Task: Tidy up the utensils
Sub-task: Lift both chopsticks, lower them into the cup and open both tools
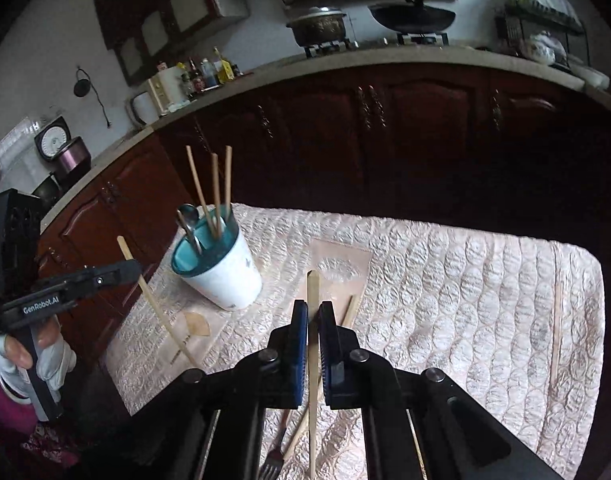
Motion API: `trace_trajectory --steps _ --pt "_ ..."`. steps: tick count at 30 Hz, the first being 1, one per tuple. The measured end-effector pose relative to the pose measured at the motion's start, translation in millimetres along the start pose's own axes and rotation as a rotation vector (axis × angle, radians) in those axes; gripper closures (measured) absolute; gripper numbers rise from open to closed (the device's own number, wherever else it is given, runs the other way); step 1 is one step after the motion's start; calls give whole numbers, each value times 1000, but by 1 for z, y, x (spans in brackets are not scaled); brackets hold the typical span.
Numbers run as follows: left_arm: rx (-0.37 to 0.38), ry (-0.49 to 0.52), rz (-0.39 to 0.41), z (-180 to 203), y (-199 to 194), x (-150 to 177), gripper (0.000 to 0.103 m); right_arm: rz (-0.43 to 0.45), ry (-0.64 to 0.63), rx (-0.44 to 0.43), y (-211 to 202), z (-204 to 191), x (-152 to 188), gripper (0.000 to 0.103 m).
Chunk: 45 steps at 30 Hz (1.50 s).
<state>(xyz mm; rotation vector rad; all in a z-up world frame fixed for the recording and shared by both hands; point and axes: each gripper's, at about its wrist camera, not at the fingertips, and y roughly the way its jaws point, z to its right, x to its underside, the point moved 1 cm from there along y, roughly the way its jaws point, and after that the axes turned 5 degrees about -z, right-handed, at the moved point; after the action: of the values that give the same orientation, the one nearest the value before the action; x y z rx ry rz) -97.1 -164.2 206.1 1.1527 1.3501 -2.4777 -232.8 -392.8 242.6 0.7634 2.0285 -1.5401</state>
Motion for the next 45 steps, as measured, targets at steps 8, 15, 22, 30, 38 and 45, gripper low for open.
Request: trace_trajectory --steps 8,15,22,30,38,45 --pt "-39 -9 95 -18 -44 -32 98 71 -28 -99 -18 -30 -35 96" --pt "-103 -16 193 -34 -73 -72 98 145 -103 -175 -28 -77 -82 96" --pt "-186 -38 257 -55 -68 -112 98 206 -104 -199 -16 -108 -122 96" --pt "-257 -60 224 -77 -18 -129 98 210 -85 -167 26 -128 -155 96" --pt "-288 -53 164 -85 27 -123 98 157 -75 -139 82 -128 -154 96" --pt "-297 -48 100 -87 55 -110 98 67 -43 -143 122 -113 -131 95"
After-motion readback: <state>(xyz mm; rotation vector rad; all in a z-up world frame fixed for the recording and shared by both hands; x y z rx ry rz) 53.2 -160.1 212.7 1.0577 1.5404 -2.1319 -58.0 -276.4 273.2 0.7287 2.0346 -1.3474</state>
